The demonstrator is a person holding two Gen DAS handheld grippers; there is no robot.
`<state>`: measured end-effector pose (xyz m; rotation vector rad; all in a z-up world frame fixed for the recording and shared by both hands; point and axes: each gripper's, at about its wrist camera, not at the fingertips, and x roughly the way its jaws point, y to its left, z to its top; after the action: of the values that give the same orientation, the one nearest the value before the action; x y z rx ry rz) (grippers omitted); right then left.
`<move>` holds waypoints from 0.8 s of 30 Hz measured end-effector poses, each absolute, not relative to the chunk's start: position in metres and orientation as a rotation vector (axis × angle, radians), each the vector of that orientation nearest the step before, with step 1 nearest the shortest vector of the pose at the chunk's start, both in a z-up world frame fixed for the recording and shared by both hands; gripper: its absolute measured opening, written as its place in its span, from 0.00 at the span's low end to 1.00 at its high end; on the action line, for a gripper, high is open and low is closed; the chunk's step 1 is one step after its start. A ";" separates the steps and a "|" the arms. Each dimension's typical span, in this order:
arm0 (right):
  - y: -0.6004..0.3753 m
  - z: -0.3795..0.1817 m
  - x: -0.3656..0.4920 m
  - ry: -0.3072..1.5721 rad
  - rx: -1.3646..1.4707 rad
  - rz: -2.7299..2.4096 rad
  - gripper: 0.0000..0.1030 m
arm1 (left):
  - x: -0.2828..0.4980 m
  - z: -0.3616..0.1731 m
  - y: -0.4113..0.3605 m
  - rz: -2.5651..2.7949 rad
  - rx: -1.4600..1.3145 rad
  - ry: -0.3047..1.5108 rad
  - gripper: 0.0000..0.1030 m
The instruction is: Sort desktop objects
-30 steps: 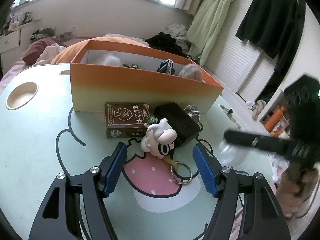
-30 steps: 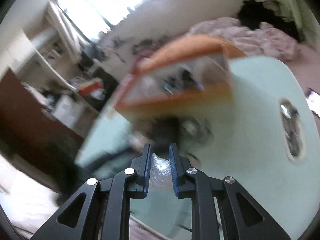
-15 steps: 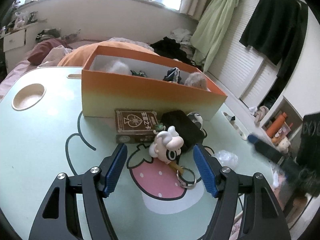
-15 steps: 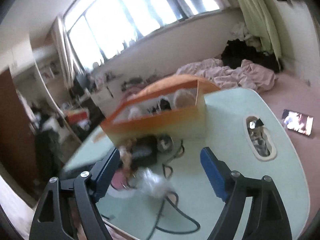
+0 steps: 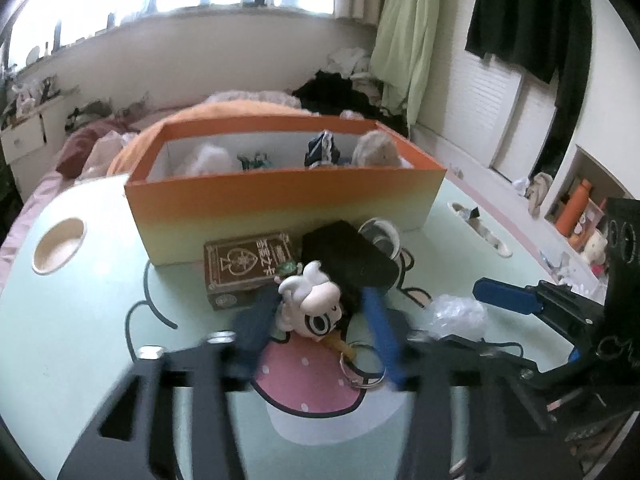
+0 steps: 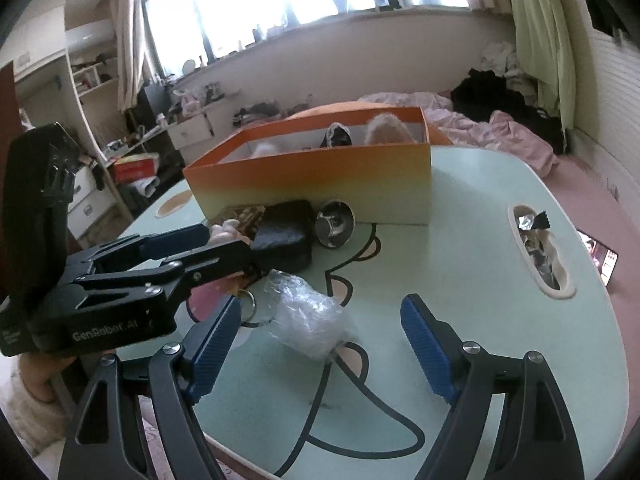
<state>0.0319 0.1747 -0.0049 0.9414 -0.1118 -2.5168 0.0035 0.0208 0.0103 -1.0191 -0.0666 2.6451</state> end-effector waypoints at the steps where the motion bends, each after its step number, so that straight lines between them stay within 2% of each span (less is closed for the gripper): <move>1: 0.174 -0.005 0.033 -0.112 0.941 -2.518 0.80 | 0.002 0.009 0.020 2.636 -1.029 -0.079 0.34; 11: 0.176 0.000 0.033 -0.121 0.922 -2.521 0.80 | 0.013 0.017 0.008 2.603 -0.973 -0.144 0.34; 16: 0.175 -0.003 0.029 -0.134 0.943 -2.506 0.80 | 0.011 0.056 0.001 2.611 -0.859 -0.194 0.33; 17: 0.174 -0.003 0.029 -0.135 0.946 -2.504 0.80 | 0.007 0.067 0.001 2.629 -0.823 -0.193 0.30; 21: 0.176 -0.004 0.029 -0.137 0.946 -2.502 0.80 | -0.029 0.111 -0.004 2.702 -0.681 -0.225 0.29; 24: 0.178 -0.005 0.028 -0.150 0.953 -2.497 0.80 | -0.060 0.113 -0.007 2.696 -0.697 -0.251 0.29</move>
<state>0.0279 0.1777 -0.0045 0.9528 -0.1495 -2.4968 -0.0600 -0.0067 0.1134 -0.6967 -0.2509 2.6957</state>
